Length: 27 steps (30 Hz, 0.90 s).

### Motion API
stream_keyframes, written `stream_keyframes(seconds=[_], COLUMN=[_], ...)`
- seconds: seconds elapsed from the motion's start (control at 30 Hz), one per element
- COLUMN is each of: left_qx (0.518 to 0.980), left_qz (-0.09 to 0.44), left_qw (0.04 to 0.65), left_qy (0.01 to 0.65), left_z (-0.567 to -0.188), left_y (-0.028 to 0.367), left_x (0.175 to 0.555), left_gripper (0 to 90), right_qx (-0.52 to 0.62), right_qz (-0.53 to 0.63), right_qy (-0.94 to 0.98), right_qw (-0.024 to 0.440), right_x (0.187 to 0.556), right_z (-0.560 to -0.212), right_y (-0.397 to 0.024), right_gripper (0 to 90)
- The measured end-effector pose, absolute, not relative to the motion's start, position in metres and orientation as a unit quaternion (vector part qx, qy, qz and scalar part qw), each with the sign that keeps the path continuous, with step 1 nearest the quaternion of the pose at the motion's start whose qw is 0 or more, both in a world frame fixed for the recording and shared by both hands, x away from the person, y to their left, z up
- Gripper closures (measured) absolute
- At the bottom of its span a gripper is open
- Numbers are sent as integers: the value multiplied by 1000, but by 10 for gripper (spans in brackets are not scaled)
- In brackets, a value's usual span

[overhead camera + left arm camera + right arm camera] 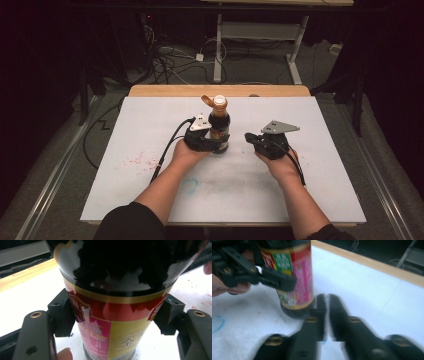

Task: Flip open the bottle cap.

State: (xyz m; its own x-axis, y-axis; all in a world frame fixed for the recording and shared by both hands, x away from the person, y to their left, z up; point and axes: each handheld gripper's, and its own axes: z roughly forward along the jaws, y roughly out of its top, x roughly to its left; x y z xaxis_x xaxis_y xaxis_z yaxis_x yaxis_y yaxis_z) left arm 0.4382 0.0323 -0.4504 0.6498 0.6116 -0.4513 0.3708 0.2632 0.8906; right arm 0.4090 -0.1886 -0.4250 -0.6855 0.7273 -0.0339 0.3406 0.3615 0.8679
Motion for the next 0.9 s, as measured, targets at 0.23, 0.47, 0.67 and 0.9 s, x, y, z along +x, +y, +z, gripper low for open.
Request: stream_keyframes(seconds=[0.23, 0.47, 0.67, 0.9], left_qx=[595, 600, 598, 602], left_qz=[73, 55, 51, 55], left_qw=[682, 670, 663, 652], left_qy=[420, 434, 447, 458], left_z=[-449, -453, -459, -467], left_y=[34, 37, 48, 61], left_x=[439, 438, 434, 427], left_gripper=[266, 179, 113, 0], right_qx=[350, 369, 378, 383], right_qz=[450, 452, 444, 439], right_qy=[798, 788, 786, 786], right_qw=[196, 196, 203, 209], right_x=[404, 404, 401, 395], right_z=[-448, -459, -466, -473], right_y=[-197, -203, -207, -213], right_gripper=[566, 166, 4, 4])
